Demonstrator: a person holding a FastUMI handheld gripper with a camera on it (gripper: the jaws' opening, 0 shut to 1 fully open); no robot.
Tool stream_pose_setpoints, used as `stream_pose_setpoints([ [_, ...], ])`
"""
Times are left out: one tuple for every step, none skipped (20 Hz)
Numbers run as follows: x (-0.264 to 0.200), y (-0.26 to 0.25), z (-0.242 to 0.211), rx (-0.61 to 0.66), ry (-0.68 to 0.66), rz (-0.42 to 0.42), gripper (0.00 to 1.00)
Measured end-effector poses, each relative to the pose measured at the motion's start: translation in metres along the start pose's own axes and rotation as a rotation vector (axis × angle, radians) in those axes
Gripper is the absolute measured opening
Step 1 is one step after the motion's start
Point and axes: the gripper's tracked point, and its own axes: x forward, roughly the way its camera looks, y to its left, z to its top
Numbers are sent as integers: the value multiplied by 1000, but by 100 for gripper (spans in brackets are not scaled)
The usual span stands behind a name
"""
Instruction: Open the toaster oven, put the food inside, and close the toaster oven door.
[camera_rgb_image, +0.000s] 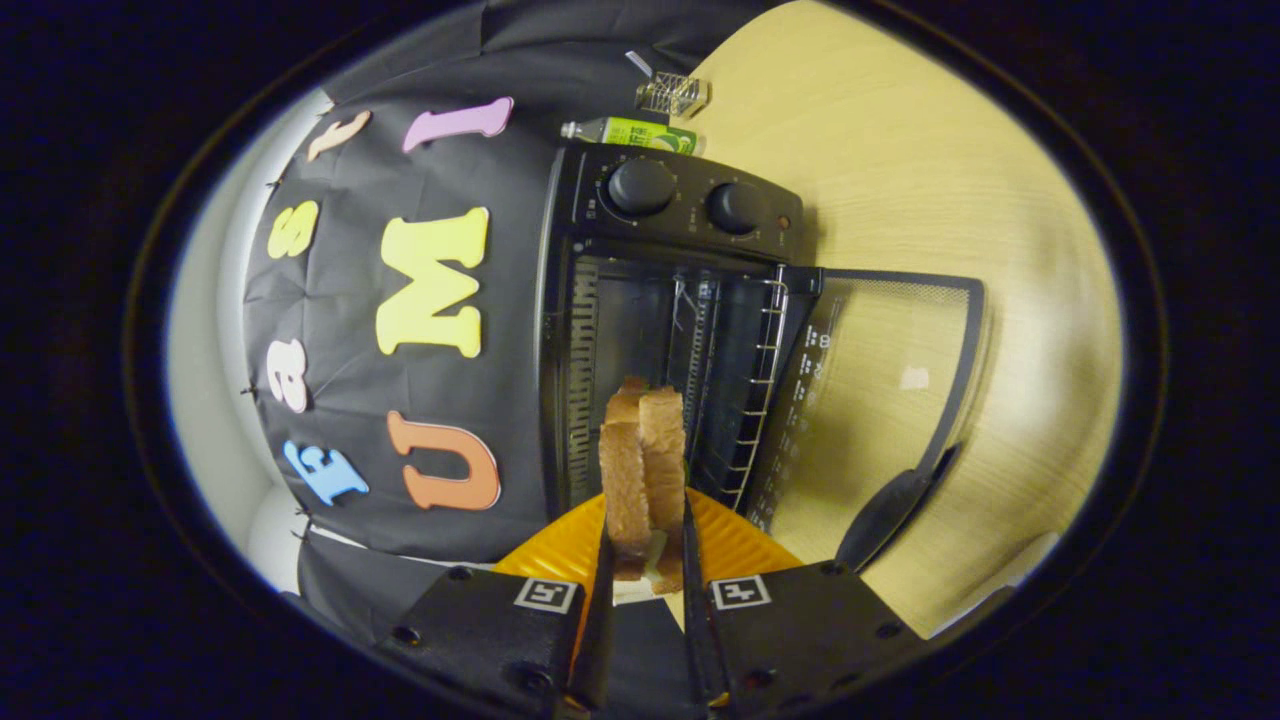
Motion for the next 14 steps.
stream_pose_setpoints([
  [7,-2,1,14,-2,4,35],
  [15,-6,2,29,-6,1,36],
  [23,-9,4,42,-18,3,35],
  [29,-7,8,55,-37,22,35],
  [35,-6,11,64,-54,31,35],
  [42,-7,15,68,-73,34,35],
  [47,-7,18,76,-86,37,35],
  [55,-7,19,85,-85,45,35],
  [61,-6,21,92,-92,49,35],
  [68,-7,23,87,-97,43,36],
  [72,-6,23,77,-102,36,37],
  [77,-6,22,65,-104,13,39],
  [81,-8,19,59,-92,-21,40],
  [83,-11,13,56,-67,-55,44],
])
